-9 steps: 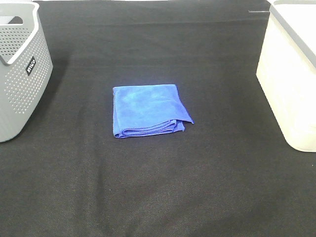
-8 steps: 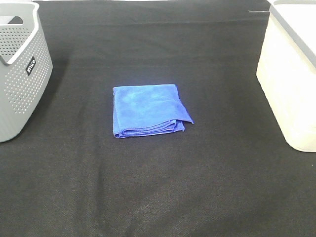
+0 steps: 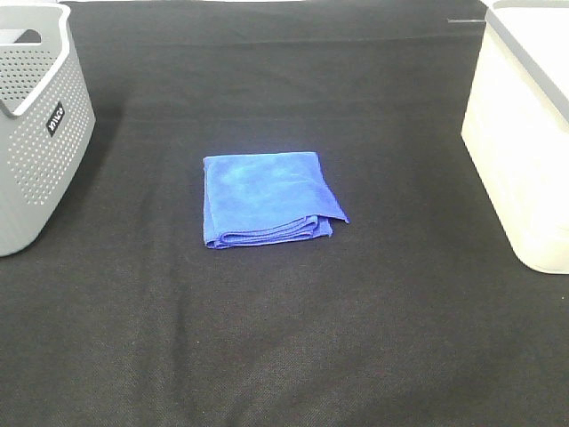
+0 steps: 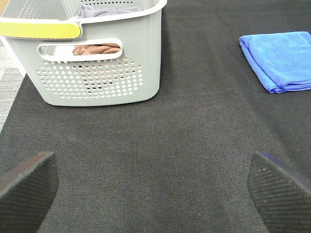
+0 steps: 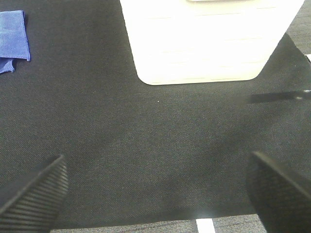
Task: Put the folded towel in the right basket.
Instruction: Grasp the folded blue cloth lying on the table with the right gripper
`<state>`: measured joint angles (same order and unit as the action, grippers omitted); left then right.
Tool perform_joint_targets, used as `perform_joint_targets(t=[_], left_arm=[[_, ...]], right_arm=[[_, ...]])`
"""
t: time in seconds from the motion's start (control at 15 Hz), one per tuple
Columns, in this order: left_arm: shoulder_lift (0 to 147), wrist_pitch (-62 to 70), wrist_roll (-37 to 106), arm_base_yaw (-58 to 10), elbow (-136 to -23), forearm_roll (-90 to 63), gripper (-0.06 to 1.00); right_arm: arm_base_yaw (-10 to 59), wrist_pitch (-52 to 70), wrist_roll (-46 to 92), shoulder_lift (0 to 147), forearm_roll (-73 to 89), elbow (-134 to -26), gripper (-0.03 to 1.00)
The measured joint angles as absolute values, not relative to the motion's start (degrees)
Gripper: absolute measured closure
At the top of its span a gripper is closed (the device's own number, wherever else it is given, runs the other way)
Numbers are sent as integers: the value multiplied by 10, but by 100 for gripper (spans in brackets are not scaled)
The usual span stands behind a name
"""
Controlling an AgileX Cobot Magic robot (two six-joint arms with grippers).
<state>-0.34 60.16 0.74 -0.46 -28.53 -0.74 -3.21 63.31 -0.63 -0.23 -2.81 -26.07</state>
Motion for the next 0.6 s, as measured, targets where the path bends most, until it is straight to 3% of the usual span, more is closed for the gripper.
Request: perform_joint_targets(t=[0.6], left_arm=[[-3, 602, 7, -5, -285, -7, -4]], right_arm=[[-32, 633, -6, -2, -28, -261, 0]])
